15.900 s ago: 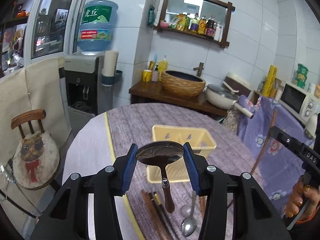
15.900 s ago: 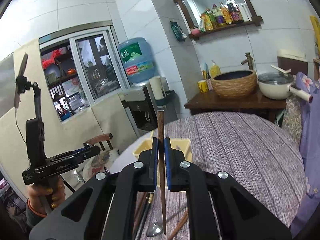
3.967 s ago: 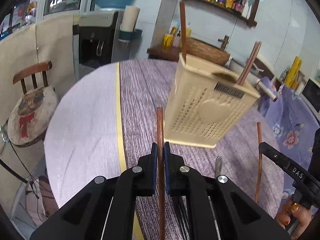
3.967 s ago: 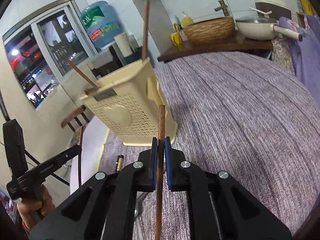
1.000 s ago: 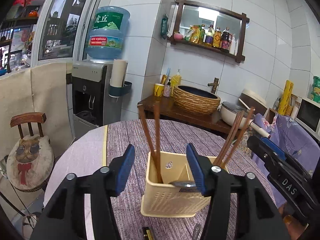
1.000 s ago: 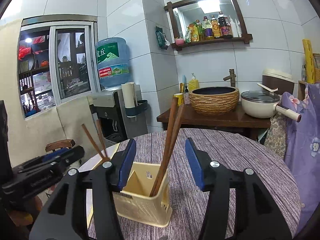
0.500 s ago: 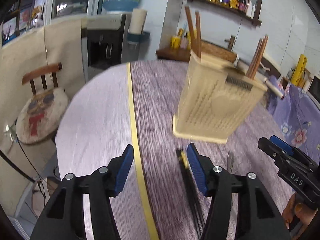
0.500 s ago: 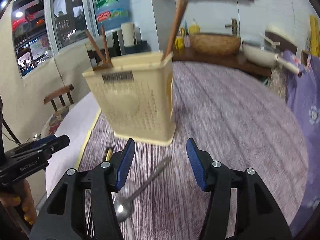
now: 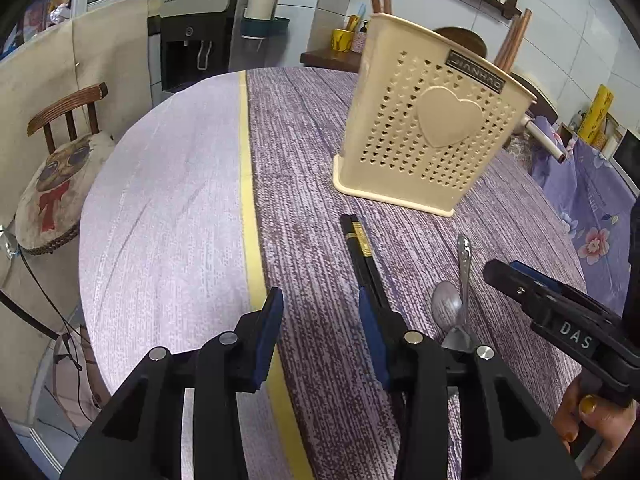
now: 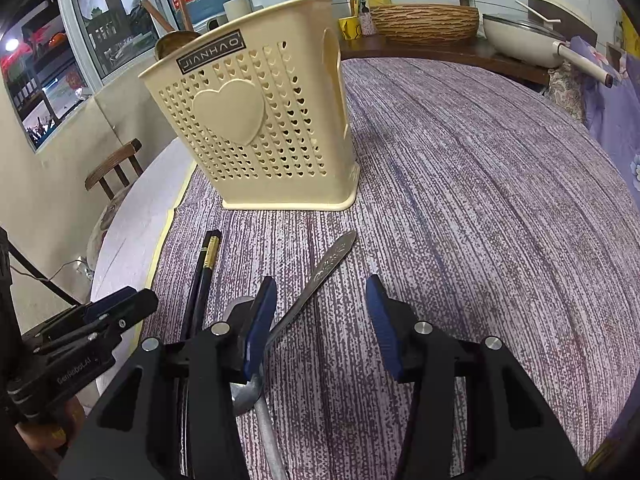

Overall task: Organize utensils
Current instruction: 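Move both tools back to the black chopsticks and the metal spoon, then close the right tool on the metal spoon handle while the left tool approaches a black chopstick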

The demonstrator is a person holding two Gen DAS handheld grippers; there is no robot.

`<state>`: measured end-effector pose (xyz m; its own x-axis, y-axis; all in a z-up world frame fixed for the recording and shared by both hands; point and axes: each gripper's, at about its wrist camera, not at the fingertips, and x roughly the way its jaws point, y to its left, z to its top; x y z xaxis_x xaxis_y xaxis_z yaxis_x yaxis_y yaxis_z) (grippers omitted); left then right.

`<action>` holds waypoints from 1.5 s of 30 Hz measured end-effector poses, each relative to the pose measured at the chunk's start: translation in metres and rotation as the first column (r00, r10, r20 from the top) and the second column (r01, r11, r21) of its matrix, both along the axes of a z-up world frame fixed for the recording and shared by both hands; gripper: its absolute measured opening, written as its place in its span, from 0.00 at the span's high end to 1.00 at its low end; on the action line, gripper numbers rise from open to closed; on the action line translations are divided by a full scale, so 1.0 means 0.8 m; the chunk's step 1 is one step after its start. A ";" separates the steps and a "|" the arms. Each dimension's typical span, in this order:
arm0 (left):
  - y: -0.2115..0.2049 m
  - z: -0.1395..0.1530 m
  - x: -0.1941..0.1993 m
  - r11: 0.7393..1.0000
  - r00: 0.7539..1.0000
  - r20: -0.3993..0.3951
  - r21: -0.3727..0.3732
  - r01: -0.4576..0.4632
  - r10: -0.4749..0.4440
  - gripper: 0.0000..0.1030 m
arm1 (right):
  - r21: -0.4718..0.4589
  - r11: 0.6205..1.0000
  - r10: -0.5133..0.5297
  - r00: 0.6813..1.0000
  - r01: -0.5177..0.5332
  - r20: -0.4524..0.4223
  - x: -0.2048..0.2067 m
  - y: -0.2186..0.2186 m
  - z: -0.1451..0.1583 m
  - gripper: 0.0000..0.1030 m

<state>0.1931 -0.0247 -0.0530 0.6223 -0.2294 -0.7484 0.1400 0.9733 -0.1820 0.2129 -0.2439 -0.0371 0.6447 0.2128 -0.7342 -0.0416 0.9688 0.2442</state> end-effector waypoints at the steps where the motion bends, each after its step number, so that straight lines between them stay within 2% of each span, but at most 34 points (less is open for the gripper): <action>1: -0.003 -0.001 -0.001 1.000 1.000 0.000 0.002 0.006 -0.006 0.62 | 0.002 1.000 0.001 1.000 -0.001 -0.002 -0.001 0.000 0.000 0.54; 9: -0.013 -0.007 -0.003 0.999 0.999 -0.015 0.018 0.030 -0.030 0.62 | -0.026 1.000 0.012 1.000 -0.012 -0.022 0.006 0.005 -0.007 0.55; 19: -0.029 -0.015 -0.002 0.996 0.997 -0.040 0.050 0.068 -0.066 0.64 | -0.003 1.000 -0.010 1.000 0.010 -0.020 0.004 -0.003 -0.008 0.55; 25: -0.037 -0.016 -0.006 0.992 0.998 -0.030 0.103 0.066 -0.064 0.66 | 0.004 1.000 -0.017 1.000 0.017 -0.019 0.003 -0.006 -0.008 0.55; 33: -0.026 -0.015 0.000 0.995 0.999 -0.039 0.093 0.032 -0.028 0.66 | -0.006 1.000 -0.019 0.999 0.019 -0.027 0.006 -0.003 -0.009 0.55; 35: -0.028 -0.015 0.007 0.996 0.999 -0.043 0.086 0.032 -0.029 0.66 | -0.011 1.000 -0.018 0.999 0.018 -0.039 0.010 0.001 -0.010 0.65; 40: -0.034 -0.016 0.026 0.994 0.999 -0.047 0.109 0.022 -0.017 0.66 | -0.012 1.000 -0.019 0.997 0.018 -0.072 0.023 0.012 -0.013 0.71; 45: -0.035 -0.017 0.035 0.992 0.999 -0.048 0.126 0.024 -0.018 0.72 | -0.047 0.999 -0.029 0.995 0.025 -0.096 0.036 0.028 -0.021 0.79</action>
